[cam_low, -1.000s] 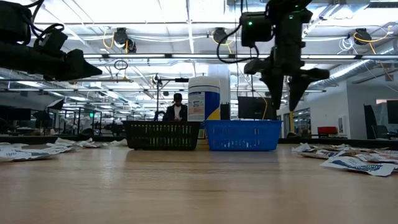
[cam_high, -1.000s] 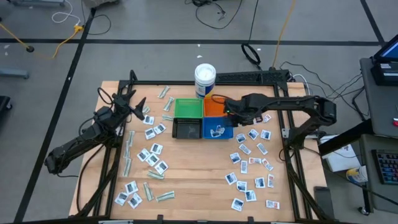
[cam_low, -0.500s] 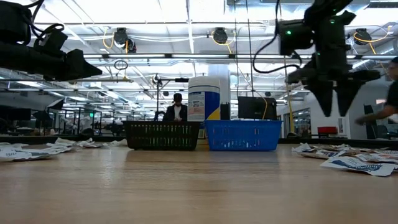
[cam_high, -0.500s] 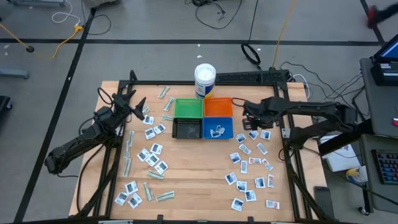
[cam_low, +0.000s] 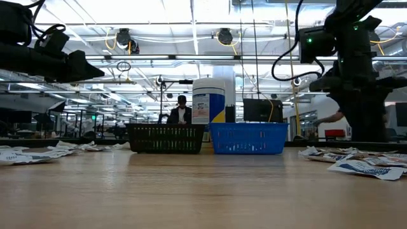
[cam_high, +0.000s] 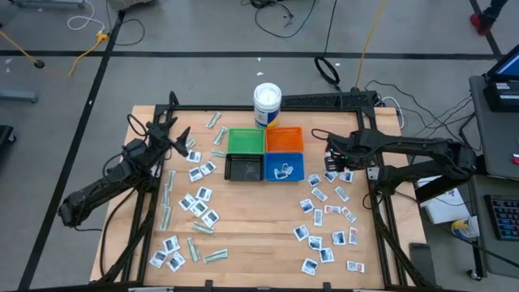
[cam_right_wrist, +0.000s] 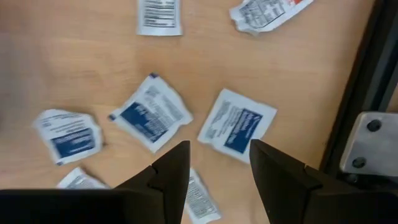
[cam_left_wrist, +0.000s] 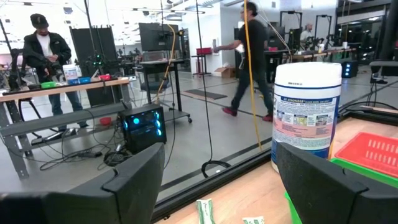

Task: Pick & Place First Aid Supplies
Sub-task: Put the blue alcohol pad into the blue basket

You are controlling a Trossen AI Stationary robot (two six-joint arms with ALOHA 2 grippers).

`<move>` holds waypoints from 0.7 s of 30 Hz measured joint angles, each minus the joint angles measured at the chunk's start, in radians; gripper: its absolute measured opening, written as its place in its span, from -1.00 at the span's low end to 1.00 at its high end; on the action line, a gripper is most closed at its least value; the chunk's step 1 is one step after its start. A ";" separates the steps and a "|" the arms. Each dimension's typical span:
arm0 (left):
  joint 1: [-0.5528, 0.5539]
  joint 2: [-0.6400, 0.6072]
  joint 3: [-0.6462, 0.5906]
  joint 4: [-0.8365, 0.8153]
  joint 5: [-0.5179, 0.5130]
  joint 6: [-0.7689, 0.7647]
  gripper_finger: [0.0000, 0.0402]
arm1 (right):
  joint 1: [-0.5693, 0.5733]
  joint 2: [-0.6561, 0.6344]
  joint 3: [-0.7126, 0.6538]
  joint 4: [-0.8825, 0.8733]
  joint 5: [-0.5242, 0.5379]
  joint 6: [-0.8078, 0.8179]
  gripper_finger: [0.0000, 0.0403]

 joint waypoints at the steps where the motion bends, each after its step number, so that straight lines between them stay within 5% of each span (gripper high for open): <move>1: 0.000 0.000 0.000 0.000 0.000 0.000 0.53 | -0.003 0.009 -0.007 0.003 0.004 -0.007 -0.21; 21: 0.000 0.000 0.000 0.000 0.000 0.000 0.53 | -0.006 0.152 -0.132 0.173 -0.001 -0.033 -0.21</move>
